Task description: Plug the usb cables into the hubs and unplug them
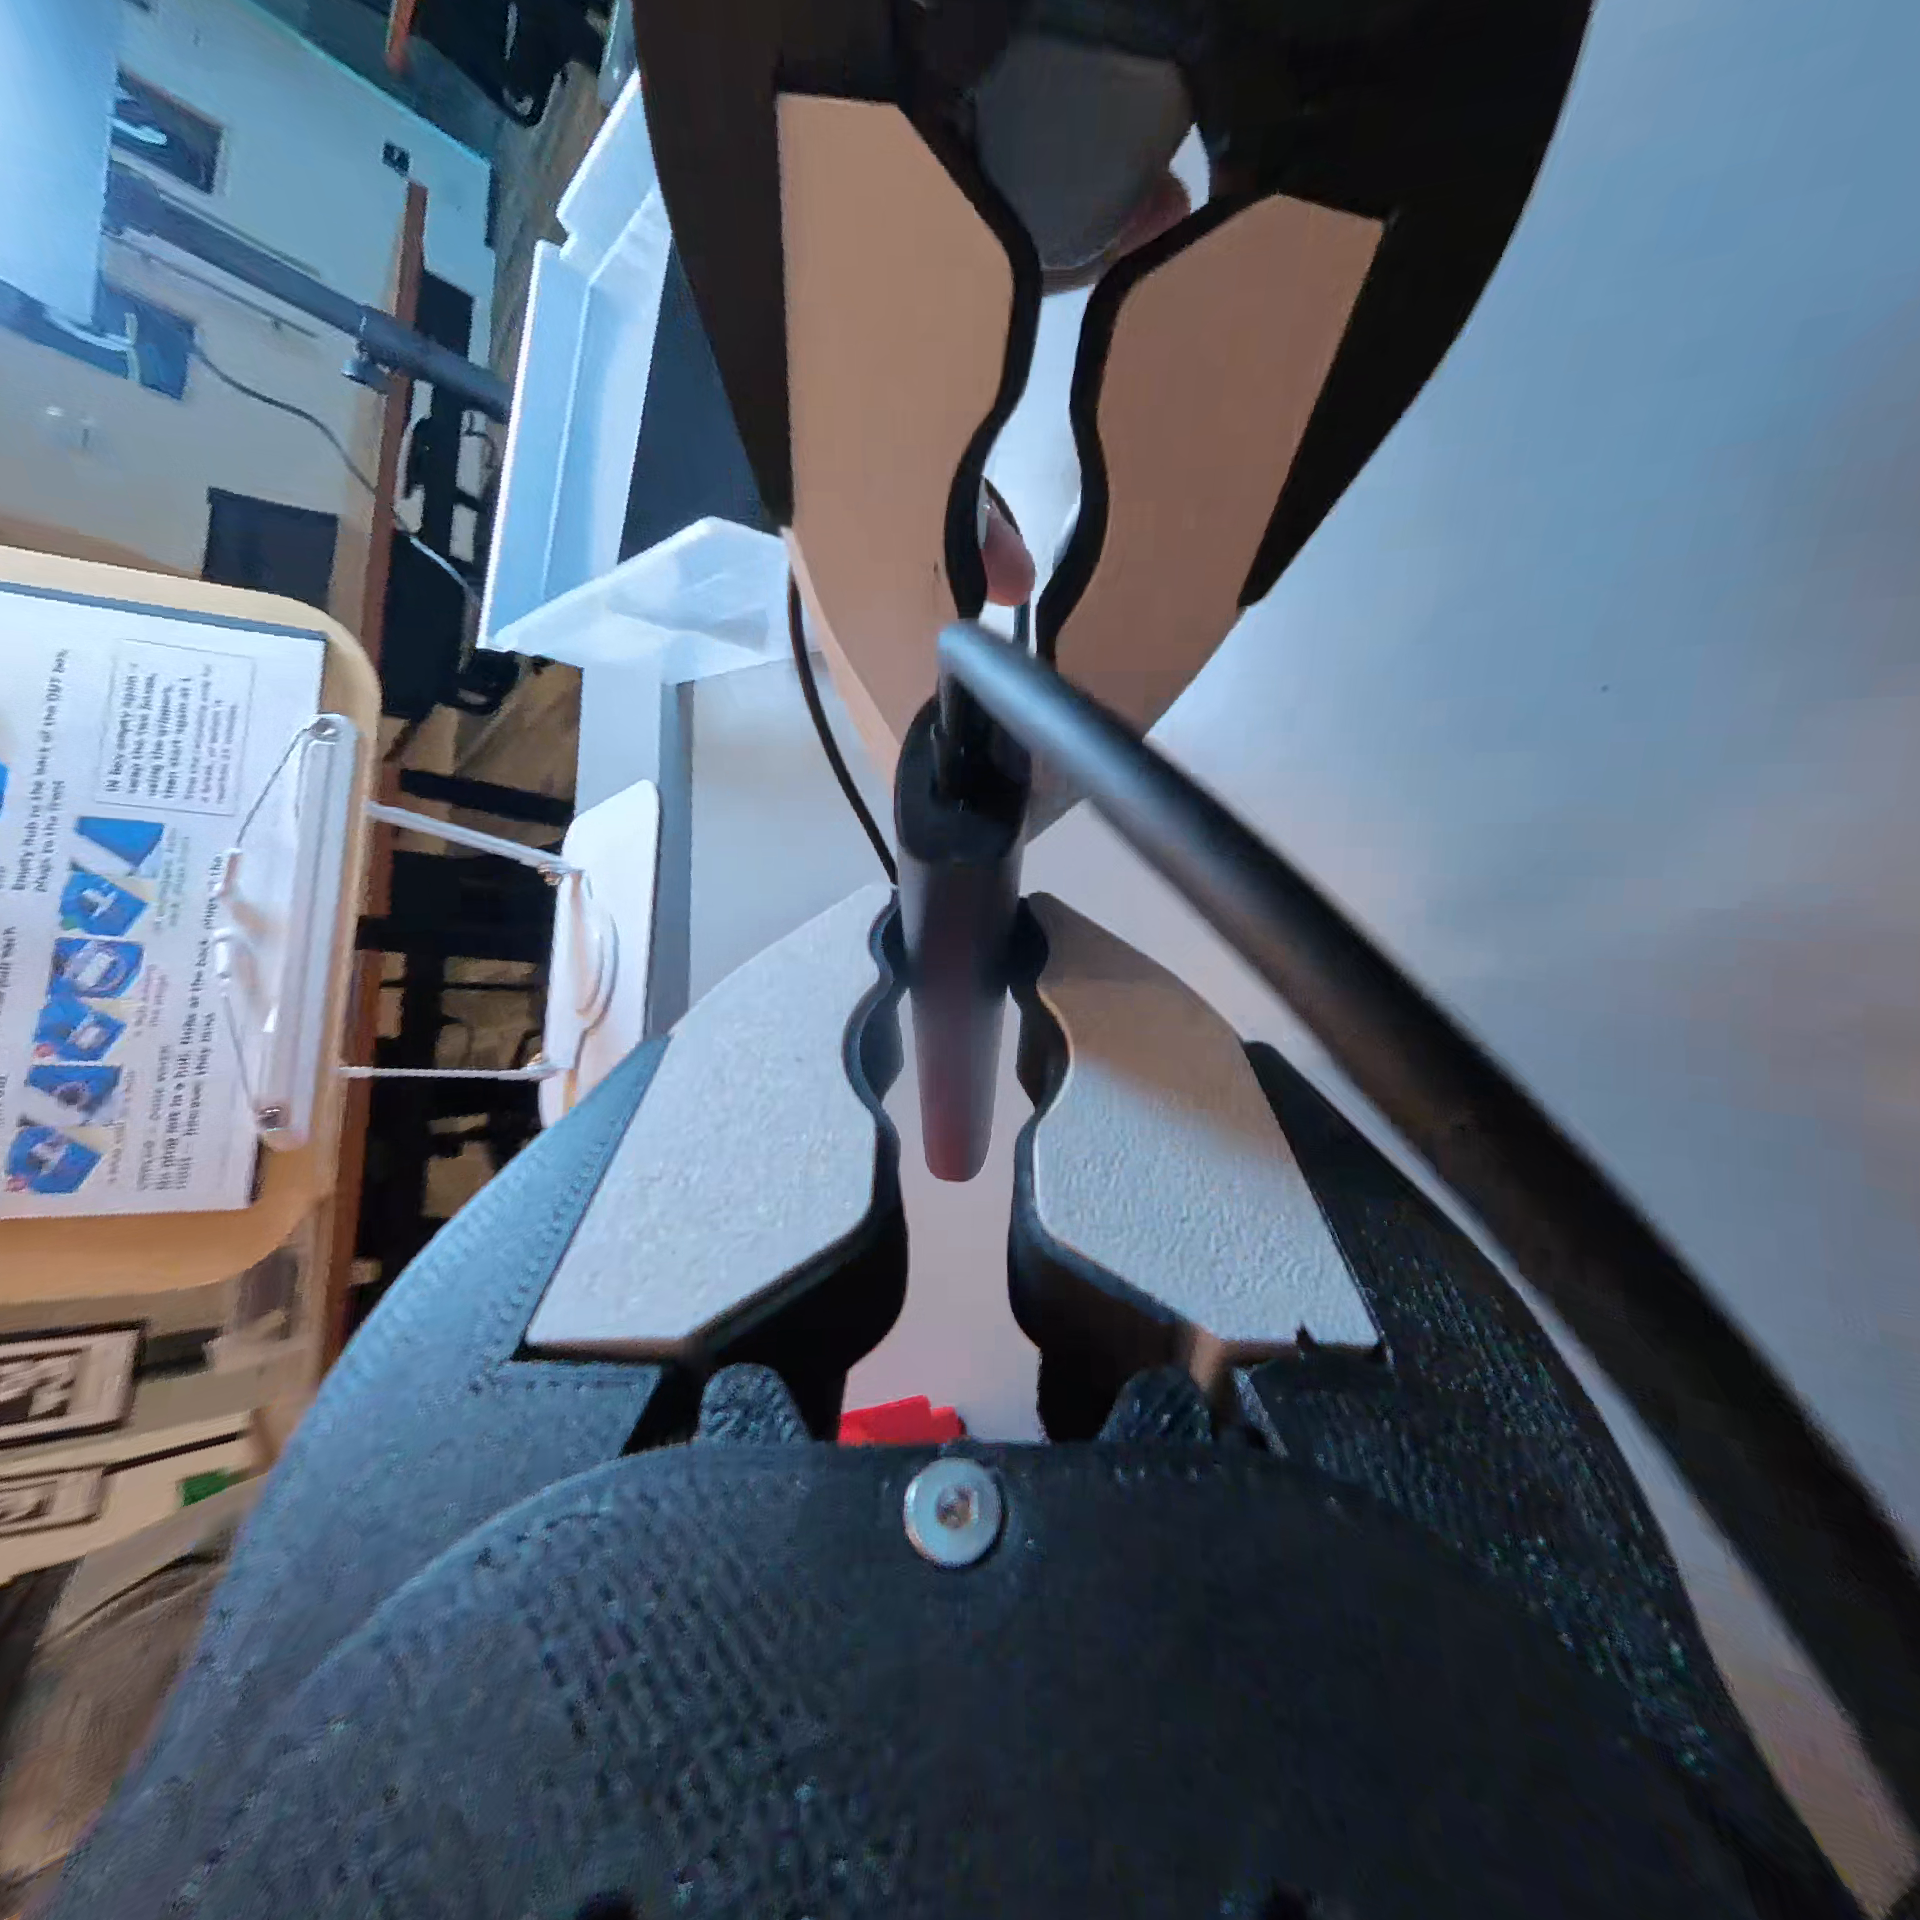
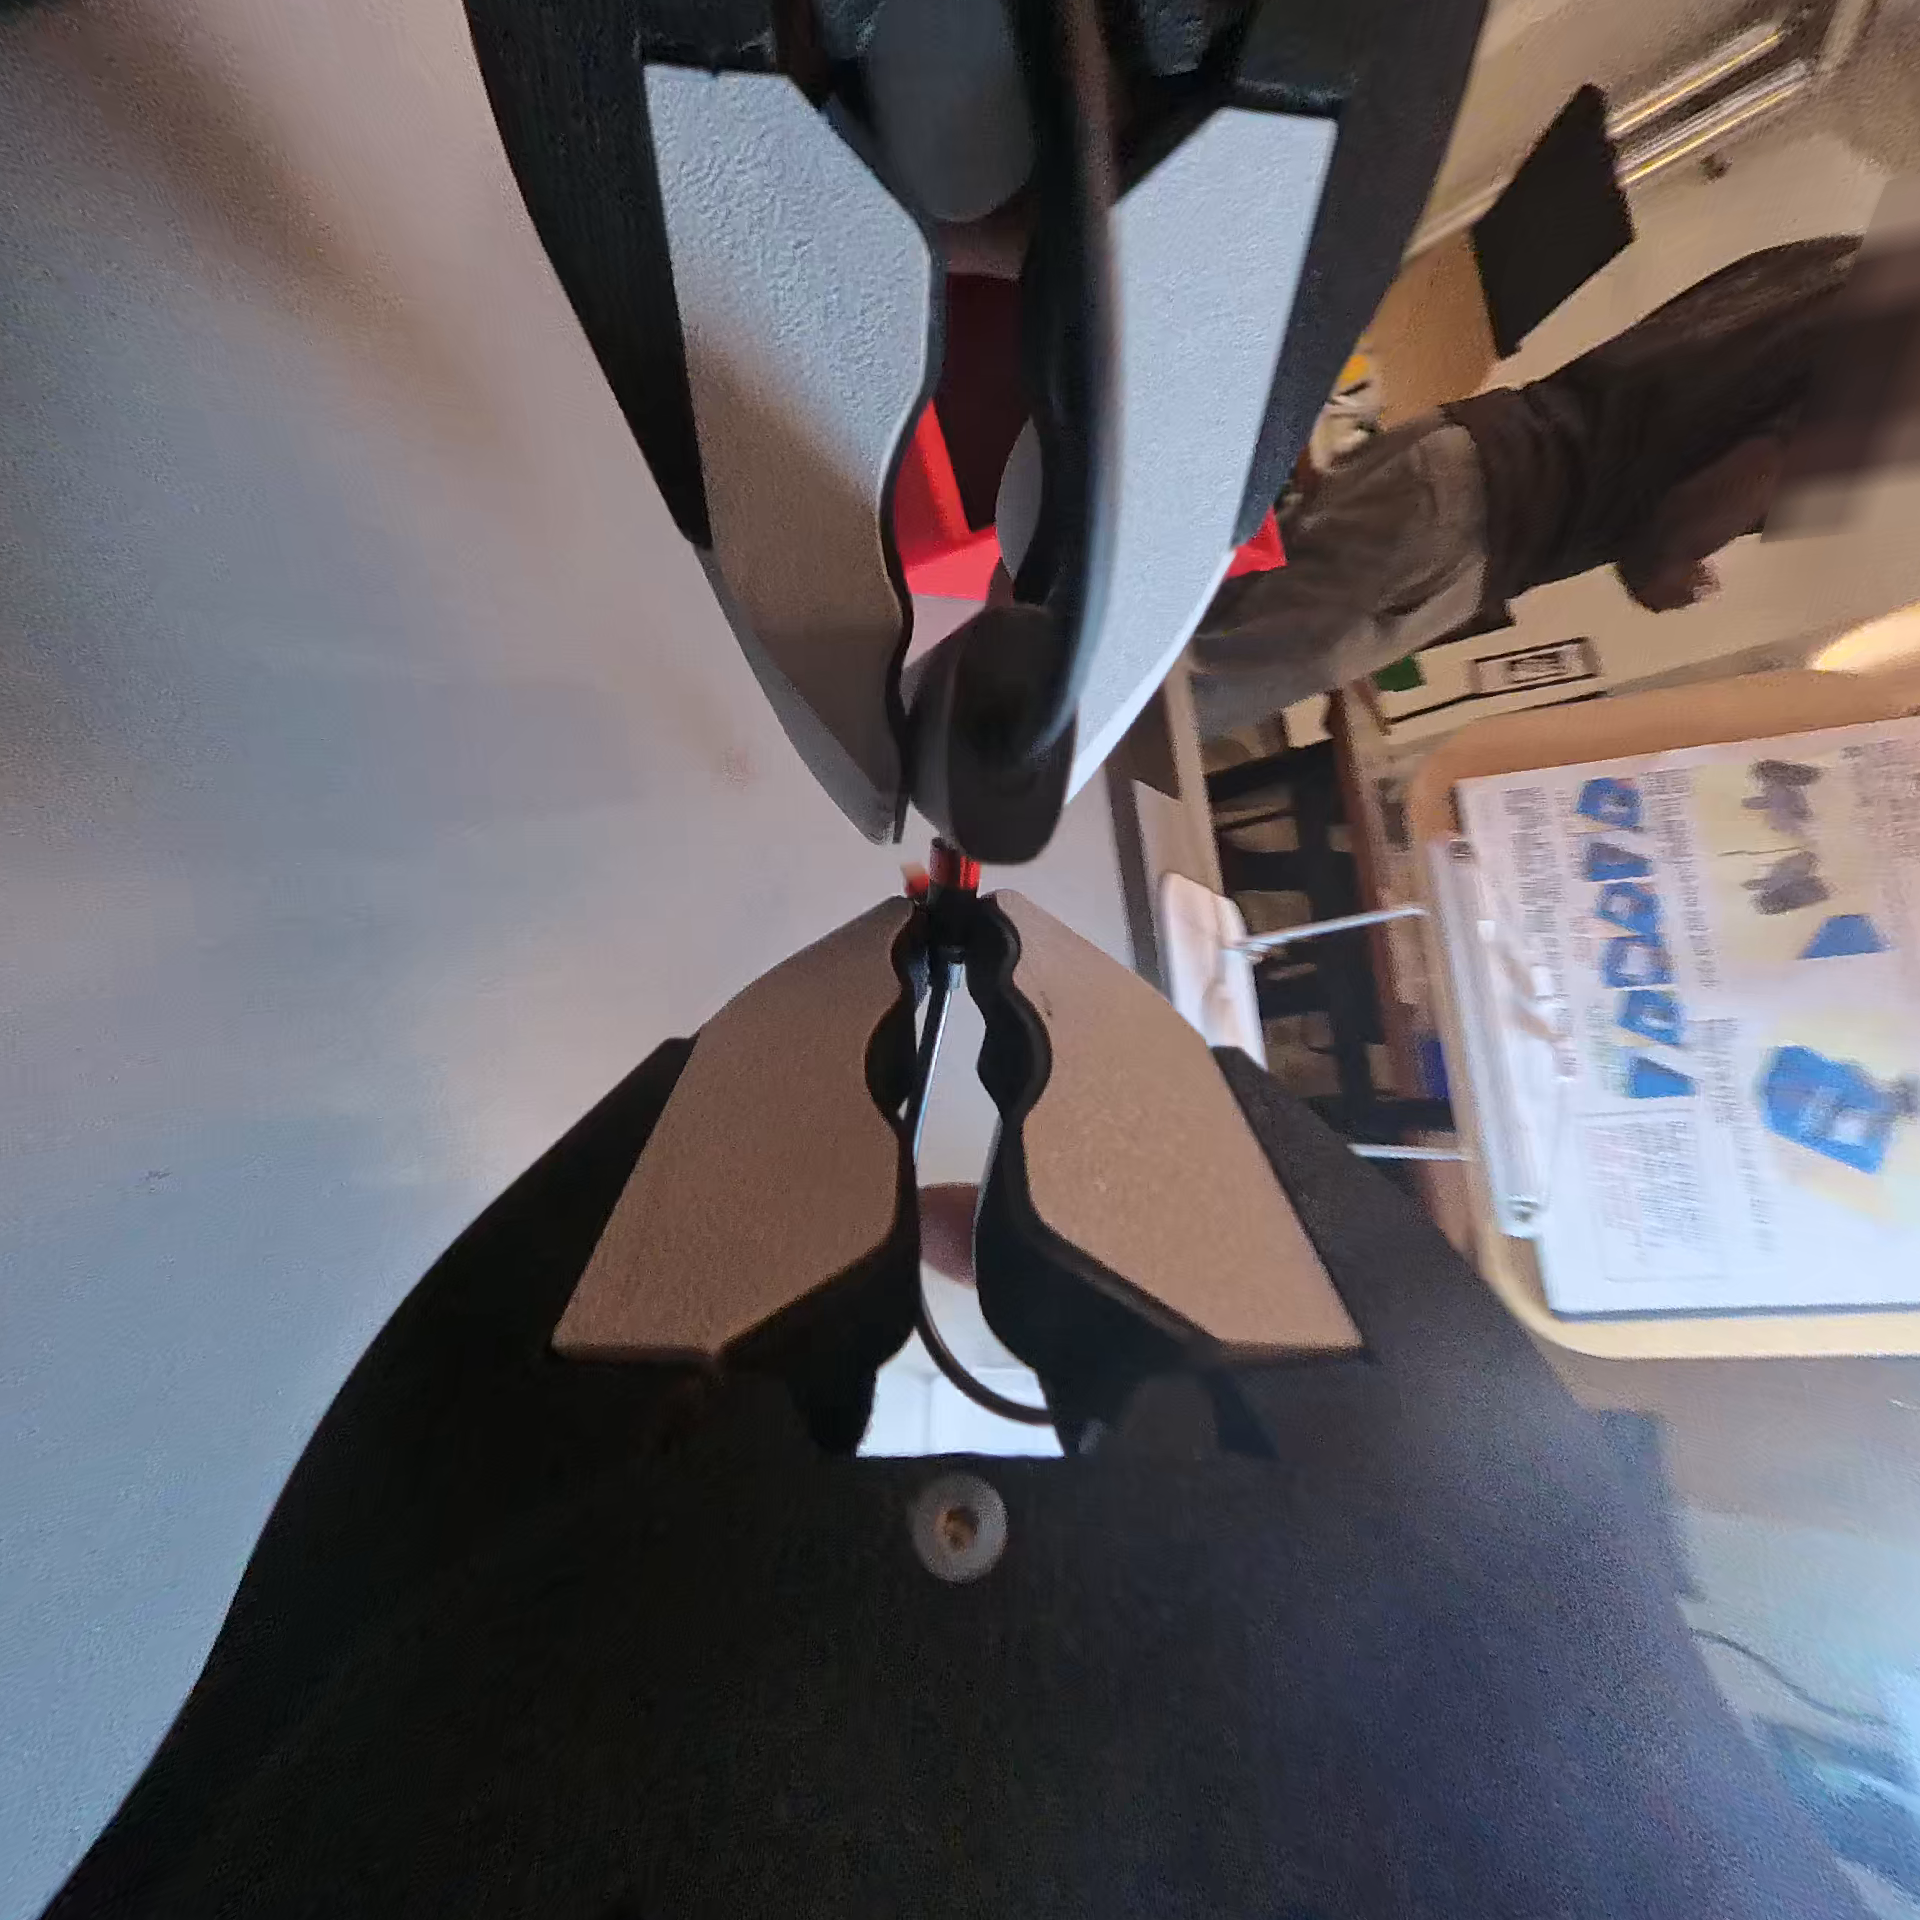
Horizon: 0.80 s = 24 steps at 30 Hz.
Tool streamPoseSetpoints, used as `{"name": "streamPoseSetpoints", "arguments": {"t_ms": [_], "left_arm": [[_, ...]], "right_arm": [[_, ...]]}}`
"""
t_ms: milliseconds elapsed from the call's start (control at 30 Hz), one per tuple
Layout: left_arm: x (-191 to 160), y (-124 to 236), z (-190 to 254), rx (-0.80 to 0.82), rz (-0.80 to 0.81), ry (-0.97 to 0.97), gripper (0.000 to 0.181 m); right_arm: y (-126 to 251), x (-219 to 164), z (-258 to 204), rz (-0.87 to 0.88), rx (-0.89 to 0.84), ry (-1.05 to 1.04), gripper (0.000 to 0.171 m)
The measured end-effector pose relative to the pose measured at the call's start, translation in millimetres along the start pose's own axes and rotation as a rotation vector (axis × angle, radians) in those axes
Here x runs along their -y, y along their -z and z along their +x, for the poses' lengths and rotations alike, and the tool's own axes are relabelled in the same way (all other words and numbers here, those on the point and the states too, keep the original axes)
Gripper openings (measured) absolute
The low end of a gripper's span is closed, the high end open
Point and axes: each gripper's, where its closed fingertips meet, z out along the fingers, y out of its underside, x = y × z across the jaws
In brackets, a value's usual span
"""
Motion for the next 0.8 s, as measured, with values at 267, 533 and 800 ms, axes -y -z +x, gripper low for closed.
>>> {"name": "streamPoseSetpoints", "arguments": {"t_ms": [267, 533, 800], "left_arm": [[28.2, 22.8, 7.7, -0.095, 0.144, 0.038, 0.018], [66.5, 52.3, 8.2, -0.243, 0.410, 0.211, 0.017], [96.2, 181.1, -64.6, -0.054, 0.879, 0.352, 0.018]], "right_arm": [[16.5, 11.3, -6.2, 0.047, 0.148, -0.074, 0.007], [34.4, 39.4, -12.5, 0.251, 0.291, -0.280, 0.007], [30.6, 28.8, -31.0, 0.273, 0.352, -0.397, 0.007]]}}
